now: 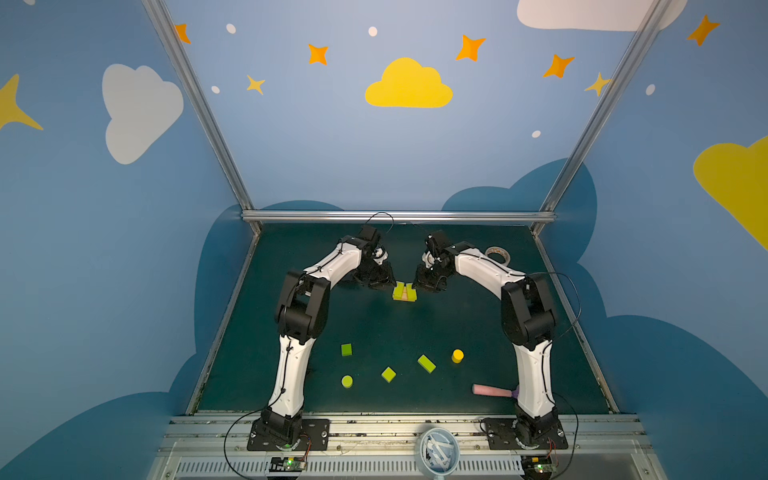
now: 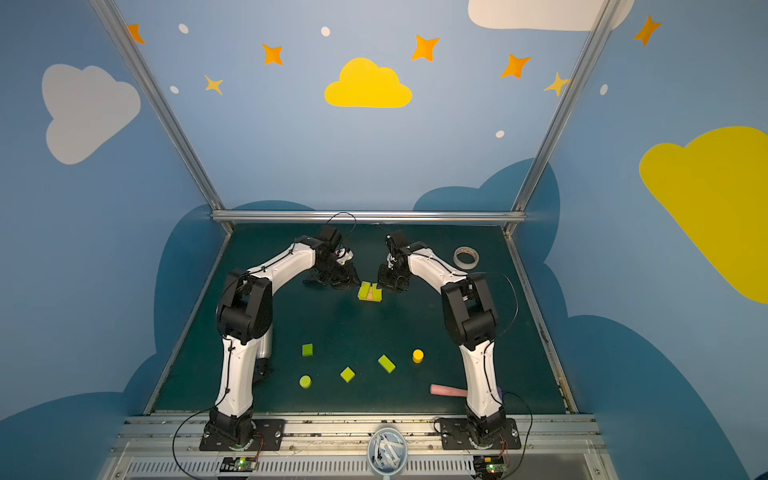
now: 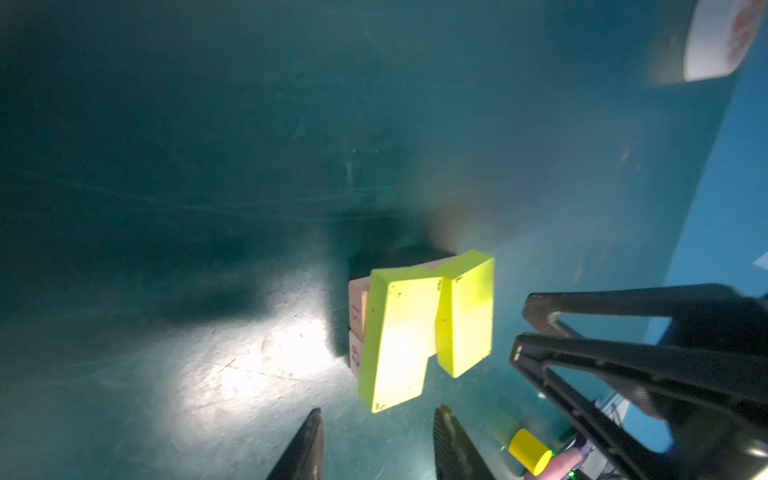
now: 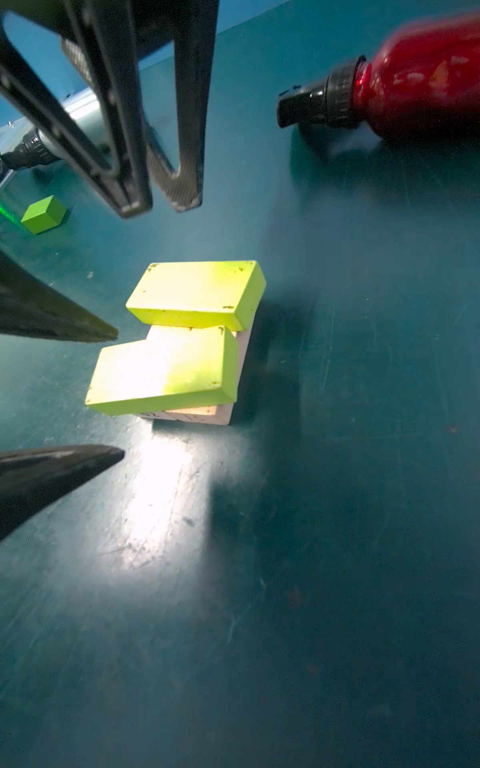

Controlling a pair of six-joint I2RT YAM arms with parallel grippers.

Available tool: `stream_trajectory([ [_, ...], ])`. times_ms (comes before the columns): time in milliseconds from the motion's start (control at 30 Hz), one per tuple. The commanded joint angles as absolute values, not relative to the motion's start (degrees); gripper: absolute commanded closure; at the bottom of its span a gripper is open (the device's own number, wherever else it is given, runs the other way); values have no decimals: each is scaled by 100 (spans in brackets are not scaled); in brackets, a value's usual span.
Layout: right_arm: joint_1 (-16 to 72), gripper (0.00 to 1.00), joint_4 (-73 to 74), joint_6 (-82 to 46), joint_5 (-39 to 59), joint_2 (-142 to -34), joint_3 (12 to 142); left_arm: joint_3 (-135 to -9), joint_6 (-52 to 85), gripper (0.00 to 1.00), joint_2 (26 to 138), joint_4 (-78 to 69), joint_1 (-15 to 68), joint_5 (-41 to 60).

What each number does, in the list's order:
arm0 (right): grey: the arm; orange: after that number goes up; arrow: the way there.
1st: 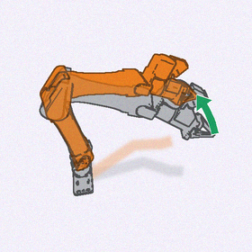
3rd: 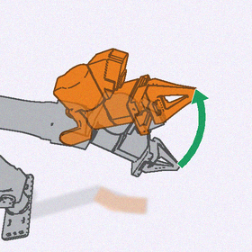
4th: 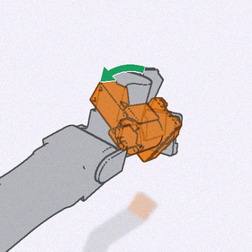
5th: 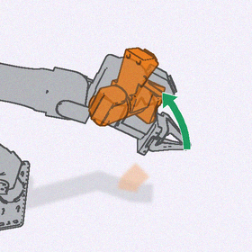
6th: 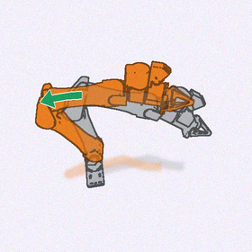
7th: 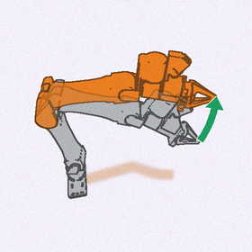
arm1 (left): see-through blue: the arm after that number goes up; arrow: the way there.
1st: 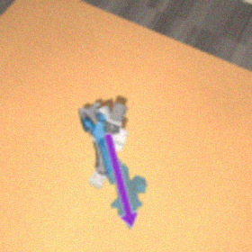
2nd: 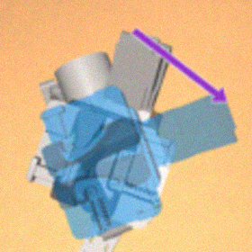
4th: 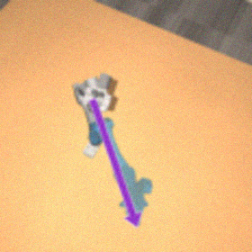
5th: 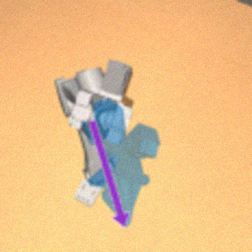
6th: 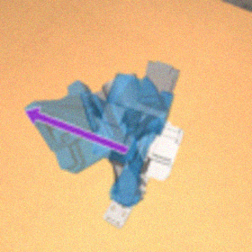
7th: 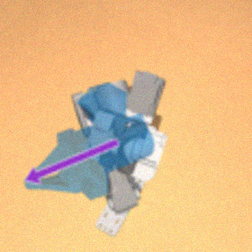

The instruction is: Build the wood block tower

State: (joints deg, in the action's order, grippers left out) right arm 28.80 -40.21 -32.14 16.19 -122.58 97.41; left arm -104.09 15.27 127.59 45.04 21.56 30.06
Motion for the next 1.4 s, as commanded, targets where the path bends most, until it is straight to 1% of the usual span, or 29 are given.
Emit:
stream_trajectory([
  [0,2863,62,-3975,-3243,1661,-12383,9818,-10496,1479,61,12761,4681,2171,2861],
  [167,2856,65,-3896,-3278,1740,-12454,9800,-10662,1481,63,12888,4756,2234,2800],
  [467,2848,66,-3814,-3323,1836,-12551,9826,-10968,1409,63,13133,4916,2252,2797],
  [633,2849,68,-3788,-3339,1861,-12552,9843,-11017,1397,65,13219,4941,2253,2860],
  [867,2857,73,-3766,-3370,1933,-12564,9844,-11045,1420,67,13256,4922,2249,2923],
  [1367,2879,76,-3727,-3411,2003,-12634,9913,-11064,1454,68,13289,4869,2280,2999],
])
